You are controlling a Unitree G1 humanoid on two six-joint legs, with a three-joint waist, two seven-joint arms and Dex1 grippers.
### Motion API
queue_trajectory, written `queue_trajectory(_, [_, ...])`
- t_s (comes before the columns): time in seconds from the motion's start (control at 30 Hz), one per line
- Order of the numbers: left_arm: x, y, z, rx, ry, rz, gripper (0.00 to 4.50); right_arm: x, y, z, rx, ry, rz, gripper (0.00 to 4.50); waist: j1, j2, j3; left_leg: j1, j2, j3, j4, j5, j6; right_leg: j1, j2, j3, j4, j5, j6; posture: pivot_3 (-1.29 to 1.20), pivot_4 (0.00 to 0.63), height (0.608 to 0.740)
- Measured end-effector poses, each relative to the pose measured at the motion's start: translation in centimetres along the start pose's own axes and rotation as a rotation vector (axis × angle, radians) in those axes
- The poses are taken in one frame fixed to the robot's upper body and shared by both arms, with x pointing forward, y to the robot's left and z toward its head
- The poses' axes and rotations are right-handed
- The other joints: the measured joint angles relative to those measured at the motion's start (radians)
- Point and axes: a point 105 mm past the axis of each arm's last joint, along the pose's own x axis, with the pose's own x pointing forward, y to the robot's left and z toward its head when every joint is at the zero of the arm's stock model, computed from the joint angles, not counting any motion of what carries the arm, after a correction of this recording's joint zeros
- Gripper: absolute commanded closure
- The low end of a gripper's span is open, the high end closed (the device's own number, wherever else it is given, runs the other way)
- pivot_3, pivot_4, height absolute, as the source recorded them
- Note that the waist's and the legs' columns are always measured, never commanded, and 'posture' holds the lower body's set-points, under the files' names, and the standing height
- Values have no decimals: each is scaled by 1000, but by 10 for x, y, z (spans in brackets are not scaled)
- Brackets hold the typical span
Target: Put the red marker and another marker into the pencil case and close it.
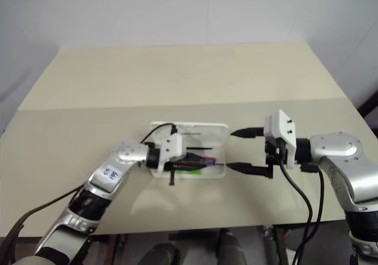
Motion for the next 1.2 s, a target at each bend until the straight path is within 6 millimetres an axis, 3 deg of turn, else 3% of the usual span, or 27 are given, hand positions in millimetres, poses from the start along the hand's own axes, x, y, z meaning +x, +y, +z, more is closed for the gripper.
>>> queue_trajectory(0.37, [6, -3, 1, 9, 6, -17, 4193, 1, 2, 0, -4, 0, 4, 0, 0, 0, 0, 0, 0, 0, 1, 0, 0, 0, 0, 0, 0, 0, 0, 0, 150, 740])
queue_trajectory(0.4, [6, -3, 1, 7, 7, -17, 3481, 1, 2, 1, -4, 0, 4, 0, 0, 0, 0, 0, 0, 0, 1, 0, 0, 0, 0, 0, 0, 0, 0, 0, 150, 740])
queue_trajectory(0.73, [6, -3, -1, 0, 11, -12, 228, 3, 2, 1, -4, -7, 11, 0, 0, 0, 0, 0, 0, 0, 1, 0, 0, 0, 0, 0, 0, 1, 0, 0, 150, 740])
queue_trajectory(1.2, [-6, -5, -4, -13, 7, 1, 228, 9, 1, 5, -12, -34, 22, 0, -1, 0, 0, 0, 0, 0, 1, 0, 0, 0, 0, 0, 0, 1, 0, 0, 150, 740])
